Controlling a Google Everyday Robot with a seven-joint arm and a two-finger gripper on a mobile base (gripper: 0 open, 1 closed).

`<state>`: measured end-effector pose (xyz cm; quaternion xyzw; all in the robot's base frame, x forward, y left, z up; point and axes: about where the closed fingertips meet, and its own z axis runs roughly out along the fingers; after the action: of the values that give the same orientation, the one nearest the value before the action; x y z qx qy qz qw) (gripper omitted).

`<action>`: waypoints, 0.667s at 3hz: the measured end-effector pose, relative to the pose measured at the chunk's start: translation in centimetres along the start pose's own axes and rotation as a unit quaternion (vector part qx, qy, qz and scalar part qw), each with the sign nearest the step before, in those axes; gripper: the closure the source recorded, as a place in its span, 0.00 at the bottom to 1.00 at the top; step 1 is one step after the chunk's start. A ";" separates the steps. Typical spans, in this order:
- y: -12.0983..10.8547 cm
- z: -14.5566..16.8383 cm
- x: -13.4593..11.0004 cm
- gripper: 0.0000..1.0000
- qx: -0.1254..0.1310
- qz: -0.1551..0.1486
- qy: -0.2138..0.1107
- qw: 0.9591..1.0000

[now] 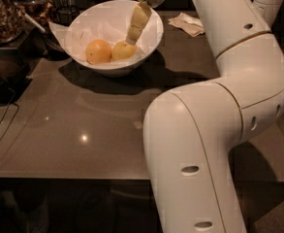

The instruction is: Pick orange from white bowl

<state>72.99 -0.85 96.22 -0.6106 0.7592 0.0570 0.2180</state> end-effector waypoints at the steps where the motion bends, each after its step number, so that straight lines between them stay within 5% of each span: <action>1: -0.6 1.9 -0.2 0.18 0.002 0.008 0.019 1.000; 2: -0.9 3.4 -0.4 0.28 0.001 0.010 0.036 0.999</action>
Offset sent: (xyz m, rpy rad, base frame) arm 0.0129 -0.0028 -0.0253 -0.1703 0.1611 -0.0192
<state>74.75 0.48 93.52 -0.6047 0.7725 0.0368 0.1906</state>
